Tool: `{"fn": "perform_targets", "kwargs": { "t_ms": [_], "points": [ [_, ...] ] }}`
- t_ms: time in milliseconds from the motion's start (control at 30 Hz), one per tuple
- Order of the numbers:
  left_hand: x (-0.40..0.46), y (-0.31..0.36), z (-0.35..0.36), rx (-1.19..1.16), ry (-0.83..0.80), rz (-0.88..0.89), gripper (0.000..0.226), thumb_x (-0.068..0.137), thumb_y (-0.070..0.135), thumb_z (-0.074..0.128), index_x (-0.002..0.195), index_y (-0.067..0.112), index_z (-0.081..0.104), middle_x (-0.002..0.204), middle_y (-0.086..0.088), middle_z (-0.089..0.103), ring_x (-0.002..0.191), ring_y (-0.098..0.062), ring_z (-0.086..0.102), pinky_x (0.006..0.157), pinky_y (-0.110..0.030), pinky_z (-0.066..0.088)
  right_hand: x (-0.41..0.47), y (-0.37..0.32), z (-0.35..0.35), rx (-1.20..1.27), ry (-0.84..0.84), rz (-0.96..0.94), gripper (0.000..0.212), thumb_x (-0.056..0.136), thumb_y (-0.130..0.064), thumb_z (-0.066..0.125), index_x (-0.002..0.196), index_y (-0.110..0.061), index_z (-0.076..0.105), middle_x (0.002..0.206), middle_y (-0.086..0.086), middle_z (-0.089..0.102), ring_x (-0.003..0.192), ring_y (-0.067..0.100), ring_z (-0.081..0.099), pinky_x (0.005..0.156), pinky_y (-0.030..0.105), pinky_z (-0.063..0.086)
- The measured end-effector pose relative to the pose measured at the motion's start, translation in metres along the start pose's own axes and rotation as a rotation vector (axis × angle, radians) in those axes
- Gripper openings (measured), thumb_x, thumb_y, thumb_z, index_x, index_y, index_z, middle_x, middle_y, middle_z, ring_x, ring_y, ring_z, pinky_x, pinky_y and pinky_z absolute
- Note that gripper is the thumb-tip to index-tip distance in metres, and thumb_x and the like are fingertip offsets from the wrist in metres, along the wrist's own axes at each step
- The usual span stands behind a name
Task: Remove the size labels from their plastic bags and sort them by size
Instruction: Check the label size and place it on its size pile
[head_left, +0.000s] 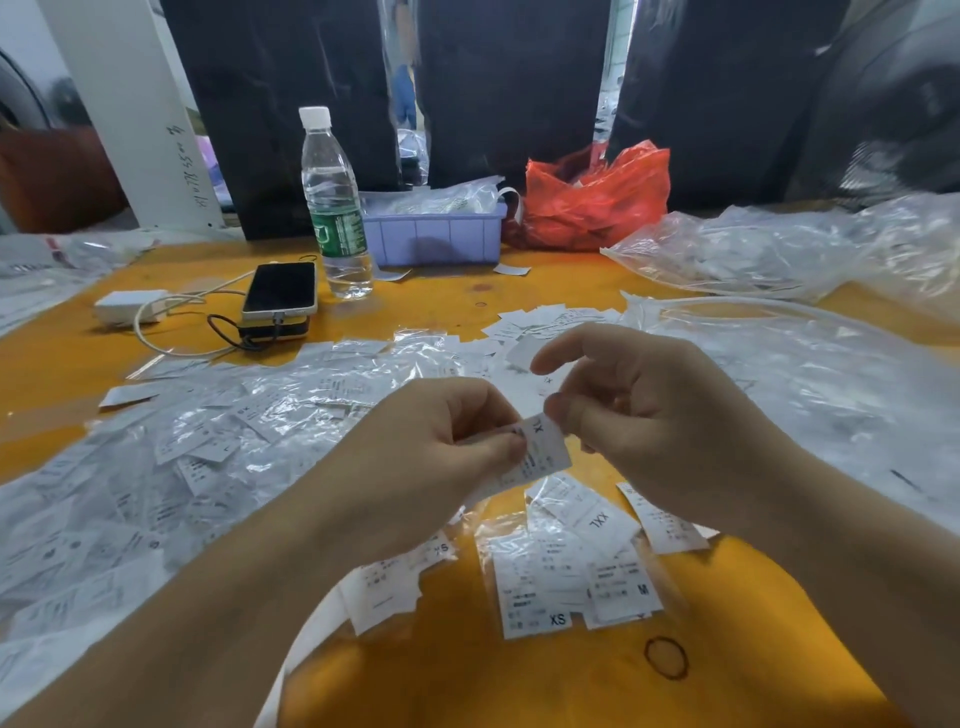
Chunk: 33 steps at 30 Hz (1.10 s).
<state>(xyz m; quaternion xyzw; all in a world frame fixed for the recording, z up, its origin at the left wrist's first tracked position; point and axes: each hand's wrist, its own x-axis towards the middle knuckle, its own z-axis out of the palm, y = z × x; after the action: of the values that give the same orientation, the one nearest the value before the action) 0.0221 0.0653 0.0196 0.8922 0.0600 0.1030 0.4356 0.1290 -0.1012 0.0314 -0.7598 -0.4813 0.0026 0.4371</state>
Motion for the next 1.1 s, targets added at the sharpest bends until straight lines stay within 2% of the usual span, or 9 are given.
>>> {"fn": "perform_targets", "kwargs": {
  "t_ms": [100, 167, 333, 500, 633, 733, 867, 1033, 1100],
  "points": [
    [-0.003, 0.004, 0.005, 0.059, 0.027, 0.008, 0.011, 0.093, 0.036, 0.061, 0.087, 0.045, 0.063, 0.083, 0.024, 0.067, 0.074, -0.010, 0.065, 0.061, -0.032, 0.058, -0.013, 0.001, -0.016, -0.137, -0.002, 0.021, 0.023, 0.096, -0.011, 0.056, 0.099, -0.029, 0.069, 0.079, -0.015, 0.068, 0.073, 0.003, 0.064, 0.060, 0.021, 0.052],
    [-0.004, 0.007, 0.007, 0.053, 0.044, 0.024, 0.012, 0.093, 0.036, 0.060, 0.088, 0.047, 0.062, 0.085, 0.029, 0.066, 0.072, -0.016, 0.065, 0.056, -0.035, 0.056, -0.026, 0.003, -0.025, -0.295, 0.049, 0.004, 0.024, 0.094, -0.007, 0.055, 0.100, -0.023, 0.072, 0.085, -0.010, 0.069, 0.075, 0.005, 0.064, 0.063, 0.028, 0.054],
    [-0.008, 0.024, 0.021, 0.064, 0.080, 0.114, 0.011, 0.088, 0.035, 0.065, 0.086, 0.045, 0.065, 0.074, 0.024, 0.067, 0.050, -0.006, 0.056, 0.042, -0.016, 0.043, -0.049, 0.013, -0.059, -0.691, 0.161, 0.112, 0.036, 0.080, 0.011, 0.054, 0.096, -0.014, 0.075, 0.094, 0.003, 0.073, 0.082, 0.032, 0.067, 0.067, 0.046, 0.057],
    [-0.005, 0.040, 0.044, 0.089, 0.118, 0.218, 0.006, 0.082, 0.044, 0.061, 0.087, 0.044, 0.066, 0.074, 0.017, 0.069, 0.057, -0.018, 0.058, 0.046, -0.019, 0.045, -0.057, 0.028, -0.075, -0.914, -0.044, 0.427, 0.029, 0.087, -0.011, 0.050, 0.110, -0.022, 0.064, 0.113, -0.001, 0.062, 0.102, 0.023, 0.060, 0.082, 0.038, 0.055],
    [0.000, 0.050, 0.058, 0.173, 0.067, 0.291, 0.006, 0.082, 0.044, 0.061, 0.083, 0.040, 0.066, 0.071, 0.020, 0.067, 0.053, -0.002, 0.056, 0.049, -0.007, 0.040, -0.064, 0.037, -0.073, -0.890, -0.127, 0.519, 0.023, 0.091, -0.028, 0.050, 0.110, -0.019, 0.059, 0.112, 0.001, 0.060, 0.101, 0.024, 0.058, 0.082, 0.039, 0.054],
    [0.008, 0.054, 0.067, 0.178, 0.036, 0.290, 0.003, 0.084, 0.039, 0.063, 0.081, 0.039, 0.065, 0.070, 0.024, 0.066, 0.048, -0.003, 0.054, 0.049, -0.006, 0.039, -0.068, 0.040, -0.069, -0.881, -0.079, 0.457, 0.017, 0.093, -0.028, 0.051, 0.107, -0.023, 0.058, 0.103, 0.000, 0.060, 0.092, 0.023, 0.058, 0.074, 0.037, 0.054],
    [0.017, 0.058, 0.076, 0.227, 0.024, 0.315, 0.004, 0.083, 0.044, 0.061, 0.085, 0.042, 0.063, 0.076, 0.026, 0.067, 0.061, -0.008, 0.064, 0.064, -0.016, 0.048, -0.070, 0.044, -0.065, -0.839, 0.009, 0.357, 0.017, 0.091, -0.023, 0.053, 0.107, -0.025, 0.060, 0.104, -0.002, 0.063, 0.095, 0.022, 0.058, 0.076, 0.037, 0.054],
    [0.021, 0.062, 0.074, 0.191, 0.051, 0.308, 0.006, 0.082, 0.046, 0.060, 0.084, 0.042, 0.064, 0.072, 0.015, 0.069, 0.058, -0.014, 0.061, 0.057, -0.016, 0.049, -0.071, 0.050, -0.070, -0.655, 0.231, 0.183, 0.015, 0.091, -0.018, 0.056, 0.081, -0.018, 0.067, 0.074, -0.004, 0.064, 0.071, 0.016, 0.057, 0.062, 0.036, 0.052],
    [0.021, 0.062, 0.069, 0.160, 0.053, 0.285, 0.007, 0.083, 0.043, 0.060, 0.084, 0.039, 0.066, 0.076, 0.021, 0.069, 0.057, -0.016, 0.059, 0.048, -0.012, 0.045, -0.070, 0.044, -0.070, -0.449, 0.299, 0.133, 0.015, 0.089, -0.019, 0.063, 0.077, -0.020, 0.070, 0.066, -0.010, 0.064, 0.063, 0.009, 0.058, 0.057, 0.025, 0.049]
  ]
}}
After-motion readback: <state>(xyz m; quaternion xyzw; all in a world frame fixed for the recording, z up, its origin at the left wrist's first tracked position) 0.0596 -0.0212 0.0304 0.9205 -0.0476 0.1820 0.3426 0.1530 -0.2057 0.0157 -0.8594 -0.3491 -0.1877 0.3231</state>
